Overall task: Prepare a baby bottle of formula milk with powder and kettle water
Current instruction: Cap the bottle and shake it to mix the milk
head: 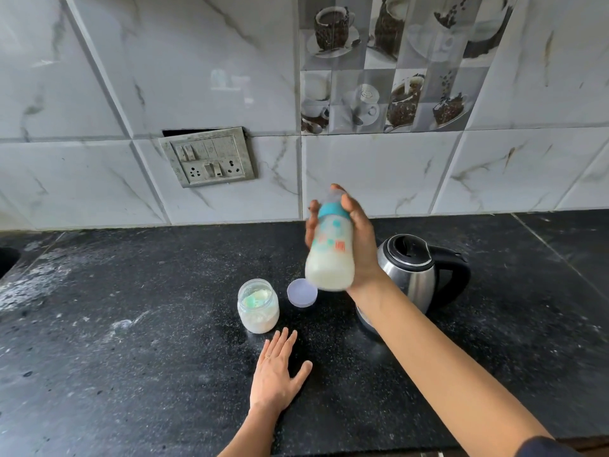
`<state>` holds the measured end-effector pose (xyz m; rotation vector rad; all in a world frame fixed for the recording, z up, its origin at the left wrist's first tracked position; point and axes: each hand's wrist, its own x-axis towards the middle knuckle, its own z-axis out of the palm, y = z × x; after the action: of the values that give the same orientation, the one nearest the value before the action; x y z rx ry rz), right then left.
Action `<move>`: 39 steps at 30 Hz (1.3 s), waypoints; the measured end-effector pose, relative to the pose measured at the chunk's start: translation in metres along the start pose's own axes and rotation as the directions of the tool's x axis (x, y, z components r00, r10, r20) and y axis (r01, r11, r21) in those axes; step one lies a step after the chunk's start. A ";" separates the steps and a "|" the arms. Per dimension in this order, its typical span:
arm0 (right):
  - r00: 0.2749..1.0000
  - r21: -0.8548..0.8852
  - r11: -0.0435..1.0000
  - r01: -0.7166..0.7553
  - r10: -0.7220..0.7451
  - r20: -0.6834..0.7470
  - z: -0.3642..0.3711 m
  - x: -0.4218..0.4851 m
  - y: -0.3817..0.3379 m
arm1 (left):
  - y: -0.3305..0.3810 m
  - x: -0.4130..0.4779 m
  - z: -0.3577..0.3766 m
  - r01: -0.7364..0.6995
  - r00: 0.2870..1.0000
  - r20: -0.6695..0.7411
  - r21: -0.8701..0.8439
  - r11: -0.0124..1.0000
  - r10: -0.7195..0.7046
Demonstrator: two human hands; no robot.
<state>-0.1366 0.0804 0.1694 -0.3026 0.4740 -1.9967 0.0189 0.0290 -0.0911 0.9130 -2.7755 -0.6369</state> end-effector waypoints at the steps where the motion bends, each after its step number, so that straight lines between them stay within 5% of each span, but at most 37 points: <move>1: 0.999 0.071 0.997 0.017 -0.015 -0.030 0.002 0.001 -0.003 | 0.000 0.000 0.000 -0.003 1.000 0.000 0.002 1.000 0.003; 3: 1.000 0.113 0.994 -0.008 0.005 0.024 -0.001 0.002 -0.005 | 0.001 -0.001 0.000 -0.002 1.000 0.001 0.000 1.000 0.002; 6: 0.997 -0.096 0.995 -0.007 0.014 0.072 -0.003 -0.003 0.004 | 0.000 -0.001 -0.001 -0.004 1.000 -0.001 -0.003 1.000 0.004; 11: 0.997 0.129 0.992 0.014 -0.024 0.079 -0.005 0.003 0.000 | 0.000 -0.001 0.000 -0.008 1.000 -0.004 -0.001 1.000 0.008; 14: 0.995 -0.083 0.996 -0.012 0.020 0.103 0.001 -0.004 0.006 | -0.001 -0.001 0.000 -0.013 1.000 -0.008 -0.013 1.000 0.012; 19: 0.996 0.098 0.992 0.085 -0.081 -0.041 0.008 0.003 -0.003 | -0.001 -0.001 0.000 -0.016 1.000 -0.007 -0.011 1.000 0.016; 23: 0.999 -0.078 0.997 0.029 -0.030 -0.012 0.008 -0.003 0.002 | -0.002 0.000 0.000 -0.016 1.000 -0.002 -0.006 1.000 0.016; 27: 0.990 0.043 0.992 0.115 -0.110 -0.091 0.012 0.000 -0.007 | -0.002 0.000 0.001 -0.018 1.000 -0.002 0.001 1.000 0.018; 31: 0.994 -0.118 0.988 0.095 -0.101 -0.043 0.010 -0.006 0.006 | -0.002 0.000 0.000 -0.017 1.000 0.000 -0.007 1.000 0.017; 35: 0.985 0.018 0.990 0.137 -0.135 -0.110 0.013 0.002 -0.002 | -0.001 0.000 0.000 -0.019 1.000 0.000 -0.001 1.000 0.019; 39: 0.997 -0.116 0.992 0.059 -0.063 -0.034 0.008 -0.005 0.004 | -0.003 0.000 0.000 -0.013 1.000 0.007 0.001 1.000 0.013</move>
<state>-0.1277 0.0820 0.1743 -0.3549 0.6113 -2.0410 0.0204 0.0272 -0.0924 0.8946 -2.7860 -0.6375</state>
